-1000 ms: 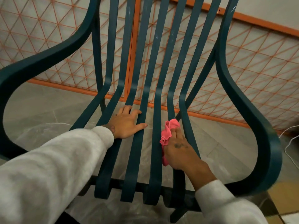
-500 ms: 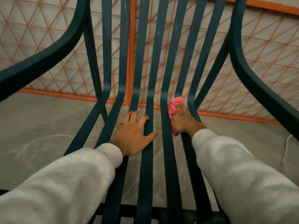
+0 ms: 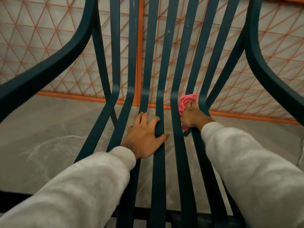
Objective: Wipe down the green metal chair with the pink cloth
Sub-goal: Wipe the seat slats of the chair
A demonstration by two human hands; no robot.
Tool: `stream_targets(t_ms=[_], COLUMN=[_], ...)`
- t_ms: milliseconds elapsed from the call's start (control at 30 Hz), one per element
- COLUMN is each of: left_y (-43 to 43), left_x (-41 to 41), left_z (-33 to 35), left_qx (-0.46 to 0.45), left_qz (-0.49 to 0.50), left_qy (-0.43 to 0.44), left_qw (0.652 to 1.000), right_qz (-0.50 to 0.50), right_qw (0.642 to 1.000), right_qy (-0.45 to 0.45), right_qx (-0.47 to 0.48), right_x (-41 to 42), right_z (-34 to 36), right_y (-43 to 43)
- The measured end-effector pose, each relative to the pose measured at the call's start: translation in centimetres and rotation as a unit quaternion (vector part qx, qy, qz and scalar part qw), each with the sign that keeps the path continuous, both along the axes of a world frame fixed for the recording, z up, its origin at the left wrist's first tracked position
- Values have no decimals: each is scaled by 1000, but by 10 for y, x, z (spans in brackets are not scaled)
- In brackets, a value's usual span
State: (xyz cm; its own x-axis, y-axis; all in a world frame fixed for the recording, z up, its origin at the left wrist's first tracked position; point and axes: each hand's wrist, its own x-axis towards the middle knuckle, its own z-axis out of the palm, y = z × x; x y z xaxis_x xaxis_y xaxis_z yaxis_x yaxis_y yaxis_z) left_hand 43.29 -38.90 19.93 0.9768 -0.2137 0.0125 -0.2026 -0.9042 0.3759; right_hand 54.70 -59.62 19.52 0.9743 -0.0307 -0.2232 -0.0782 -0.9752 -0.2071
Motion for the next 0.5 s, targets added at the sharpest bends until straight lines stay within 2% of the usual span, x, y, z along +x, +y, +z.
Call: stream_targets(t_ms=[267,400,500], left_y=[-1,-3,-2], left_x=[-2,-1,-2], left_z=[1,3,6], left_qx=[-4,9,11], left_qz=[2,5,1], left_qy=[-2,13,24], left_qw=[1000,1000,1000], right_qz=[-9,-5,9], right_qw=[1000,999,995], right_qy=[-7,20,38], right_qx=[14,-44,-93], right_x=[-99,-116,-89], right_z=[16,13,8], right_y=[4,3,4])
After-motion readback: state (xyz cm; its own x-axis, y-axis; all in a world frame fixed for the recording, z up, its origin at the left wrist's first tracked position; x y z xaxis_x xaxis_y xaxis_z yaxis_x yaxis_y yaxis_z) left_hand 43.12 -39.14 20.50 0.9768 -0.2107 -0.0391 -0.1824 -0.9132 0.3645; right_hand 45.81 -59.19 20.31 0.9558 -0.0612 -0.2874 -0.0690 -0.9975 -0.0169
